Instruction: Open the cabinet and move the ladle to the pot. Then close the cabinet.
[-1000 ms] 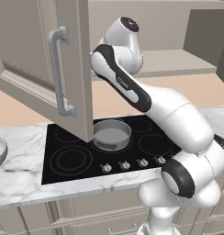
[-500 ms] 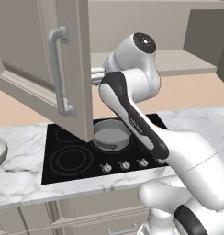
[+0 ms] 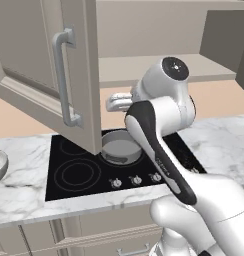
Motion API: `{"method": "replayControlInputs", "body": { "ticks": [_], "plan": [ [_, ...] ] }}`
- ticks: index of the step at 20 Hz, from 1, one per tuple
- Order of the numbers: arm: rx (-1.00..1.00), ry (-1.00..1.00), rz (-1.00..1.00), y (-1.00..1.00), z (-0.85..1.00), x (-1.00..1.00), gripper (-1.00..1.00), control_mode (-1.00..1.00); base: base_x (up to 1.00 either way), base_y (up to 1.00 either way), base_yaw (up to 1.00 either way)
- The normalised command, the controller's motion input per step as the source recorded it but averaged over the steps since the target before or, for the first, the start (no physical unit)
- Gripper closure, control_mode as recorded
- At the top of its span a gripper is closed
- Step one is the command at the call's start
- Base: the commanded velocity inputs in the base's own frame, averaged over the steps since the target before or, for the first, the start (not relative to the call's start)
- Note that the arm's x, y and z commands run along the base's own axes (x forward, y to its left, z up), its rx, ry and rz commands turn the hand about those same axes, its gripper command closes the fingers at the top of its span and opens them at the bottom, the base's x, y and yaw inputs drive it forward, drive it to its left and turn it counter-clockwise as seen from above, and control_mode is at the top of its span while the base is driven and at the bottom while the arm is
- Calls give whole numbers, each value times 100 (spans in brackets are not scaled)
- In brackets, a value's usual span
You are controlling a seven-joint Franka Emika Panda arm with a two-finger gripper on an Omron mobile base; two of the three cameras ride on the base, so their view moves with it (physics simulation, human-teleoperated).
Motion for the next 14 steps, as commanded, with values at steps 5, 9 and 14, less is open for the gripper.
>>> {"method": "replayControlInputs", "body": {
  "ticks": [5,9,14],
  "plan": [
    [0,18,-10,-37,-56,3,100,-100,0,0,0],
    [0,14,-7,-24,-63,29,100,-100,0,0,0],
    [0,10,-5,-15,-62,43,100,-100,0,0,0]
  ]
}}
